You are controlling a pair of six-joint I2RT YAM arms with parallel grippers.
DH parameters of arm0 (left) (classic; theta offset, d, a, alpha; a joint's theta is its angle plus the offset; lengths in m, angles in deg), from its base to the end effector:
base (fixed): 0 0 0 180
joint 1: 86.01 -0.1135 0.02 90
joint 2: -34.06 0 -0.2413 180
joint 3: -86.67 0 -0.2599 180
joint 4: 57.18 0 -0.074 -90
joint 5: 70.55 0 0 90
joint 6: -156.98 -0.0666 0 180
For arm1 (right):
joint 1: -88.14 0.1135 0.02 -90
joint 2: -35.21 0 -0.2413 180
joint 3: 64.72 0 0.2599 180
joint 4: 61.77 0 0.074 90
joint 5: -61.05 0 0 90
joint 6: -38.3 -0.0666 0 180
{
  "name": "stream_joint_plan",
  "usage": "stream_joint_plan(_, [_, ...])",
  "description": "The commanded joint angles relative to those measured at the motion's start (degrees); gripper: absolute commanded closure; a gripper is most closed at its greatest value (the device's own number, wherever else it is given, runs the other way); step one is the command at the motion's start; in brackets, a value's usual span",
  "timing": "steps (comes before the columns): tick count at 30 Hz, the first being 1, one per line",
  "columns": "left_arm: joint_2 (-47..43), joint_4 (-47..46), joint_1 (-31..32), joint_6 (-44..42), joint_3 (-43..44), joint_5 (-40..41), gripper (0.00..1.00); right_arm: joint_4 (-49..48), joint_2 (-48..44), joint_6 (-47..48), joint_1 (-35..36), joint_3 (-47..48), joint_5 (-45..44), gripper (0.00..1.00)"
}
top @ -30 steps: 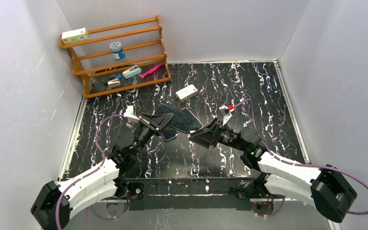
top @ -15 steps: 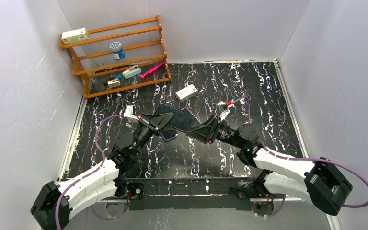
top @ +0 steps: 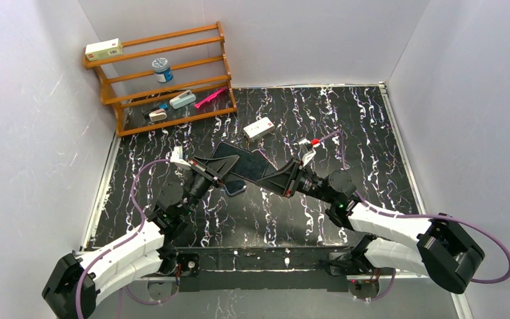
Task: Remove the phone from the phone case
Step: Remove the phone case from the phone.
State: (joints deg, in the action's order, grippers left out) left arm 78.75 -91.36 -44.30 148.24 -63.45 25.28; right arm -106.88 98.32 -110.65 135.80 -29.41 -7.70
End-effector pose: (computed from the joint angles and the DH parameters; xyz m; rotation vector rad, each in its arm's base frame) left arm 0.1777 -0.1493 0.2633 -0.5888 1.3297 -1.7638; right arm 0.1645 0.2163 0.2480 -0.2305 1.5136 1.7831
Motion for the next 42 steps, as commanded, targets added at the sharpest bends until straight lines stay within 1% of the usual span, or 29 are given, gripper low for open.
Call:
stream_joint_plan(1, [-1.7, -4.6, 0.0, 3.1, 0.1, -1.3, 1.0, 2.5, -0.4, 10.5, 0.3, 2.1, -0.2, 0.99])
stream_joint_plan(6, [-2.3, -4.2, 0.0, 6.4, -0.9, -1.9, 1.0, 5.9, -2.0, 16.8, 0.3, 2.4, -1.5, 0.99])
stream_joint_plan(10, [-2.6, -4.0, 0.0, 7.6, -0.1, -4.9, 1.0, 14.1, -2.5, 25.2, 0.1, 4.4, -5.1, 0.99])
stream_joint_plan(15, [-3.9, -3.5, 0.0, 8.8, 0.3, -5.8, 1.0, 20.2, -2.2, 33.1, -0.1, 7.2, -8.4, 0.99])
stream_joint_plan(21, [-3.7, -3.5, 0.0, 9.5, 2.1, -10.3, 1.0, 24.0, -0.7, 40.8, -0.1, 8.6, -11.5, 0.99])
stream_joint_plan(25, [-3.7, -3.5, 0.0, 9.5, 2.7, -11.1, 1.0, 24.7, 0.8, 44.7, -0.1, 8.8, -12.3, 0.99])
stream_joint_plan(30, [-2.9, -3.5, 0.0, 8.7, 3.3, -12.9, 1.0, 26.0, 4.0, 45.4, -0.1, 10.1, -14.1, 0.99])
stream_joint_plan(33, [-2.1, -3.5, 0.0, 8.2, 3.9, -14.5, 1.0, 25.2, 4.7, 45.6, -0.2, 9.0, -16.7, 0.99])
stream_joint_plan(35, [-2.2, -3.3, 0.0, 7.4, 3.8, -14.4, 1.0, 25.1, 4.6, 45.5, -0.5, 8.5, -16.0, 0.99])
stream_joint_plan(39, [-2.6, 1.6, 0.0, 1.9, 4.6, -12.6, 1.0, 24.5, 1.5, 41.9, -0.7, 6.1, -13.1, 0.99])
stream_joint_plan(42, [-1.7, 1.9, 0.0, 0.0, 4.7, -12.2, 1.0, 25.1, -2.0, 38.6, -0.6, 3.6, -12.9, 0.99])
